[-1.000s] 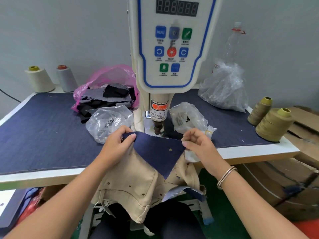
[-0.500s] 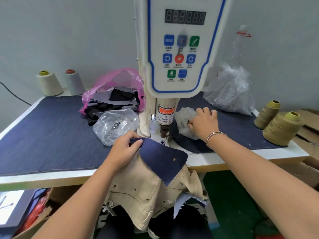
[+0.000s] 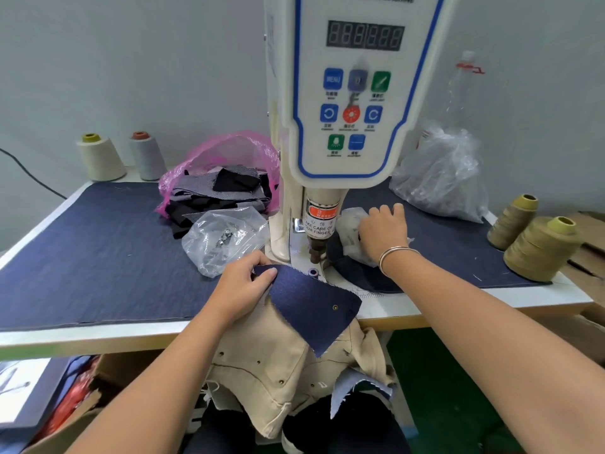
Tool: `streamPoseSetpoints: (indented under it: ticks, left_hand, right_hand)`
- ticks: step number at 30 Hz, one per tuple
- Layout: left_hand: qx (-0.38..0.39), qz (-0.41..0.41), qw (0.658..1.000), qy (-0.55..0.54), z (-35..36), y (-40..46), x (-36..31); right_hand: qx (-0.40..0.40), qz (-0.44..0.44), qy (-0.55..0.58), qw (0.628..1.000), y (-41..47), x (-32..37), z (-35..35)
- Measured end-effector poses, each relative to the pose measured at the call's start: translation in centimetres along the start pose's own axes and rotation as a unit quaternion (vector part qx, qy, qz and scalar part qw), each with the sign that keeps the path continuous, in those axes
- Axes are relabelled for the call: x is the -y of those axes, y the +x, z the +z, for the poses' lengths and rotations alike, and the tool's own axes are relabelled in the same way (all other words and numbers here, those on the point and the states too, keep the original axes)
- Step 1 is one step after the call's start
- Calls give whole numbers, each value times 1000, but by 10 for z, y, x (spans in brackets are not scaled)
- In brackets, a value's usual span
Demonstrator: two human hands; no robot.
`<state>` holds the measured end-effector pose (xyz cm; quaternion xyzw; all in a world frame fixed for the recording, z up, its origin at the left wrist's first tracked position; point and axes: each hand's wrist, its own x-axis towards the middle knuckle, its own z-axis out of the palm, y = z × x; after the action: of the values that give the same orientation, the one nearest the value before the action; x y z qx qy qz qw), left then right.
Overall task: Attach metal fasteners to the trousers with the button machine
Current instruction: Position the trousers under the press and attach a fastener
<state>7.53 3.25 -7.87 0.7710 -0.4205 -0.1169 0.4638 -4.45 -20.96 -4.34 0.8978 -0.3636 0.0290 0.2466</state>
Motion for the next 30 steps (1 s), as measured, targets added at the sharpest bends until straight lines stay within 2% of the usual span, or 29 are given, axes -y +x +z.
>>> streamPoseSetpoints:
  ticks: [14, 19, 22, 26, 30]
  left_hand:
    - [5, -4, 1000, 21, 1, 0, -4]
    - [11, -7, 1000, 25, 0, 0, -4]
    - [10, -9, 1000, 25, 0, -1, -4]
    - [8, -9, 1000, 23, 0, -1, -4]
    - [9, -8, 1000, 19, 0, -1, -3]
  right_hand:
    - [-4, -1, 34, 999, -5, -7, 8]
    - [-2, 40, 126, 991, -10, -11, 7]
    - [-15, 87, 242, 966, -14, -14, -3]
    - [-98, 157, 364, 913, -28, -24, -19]
    - [-182, 139, 449, 864, -62, -20, -38]
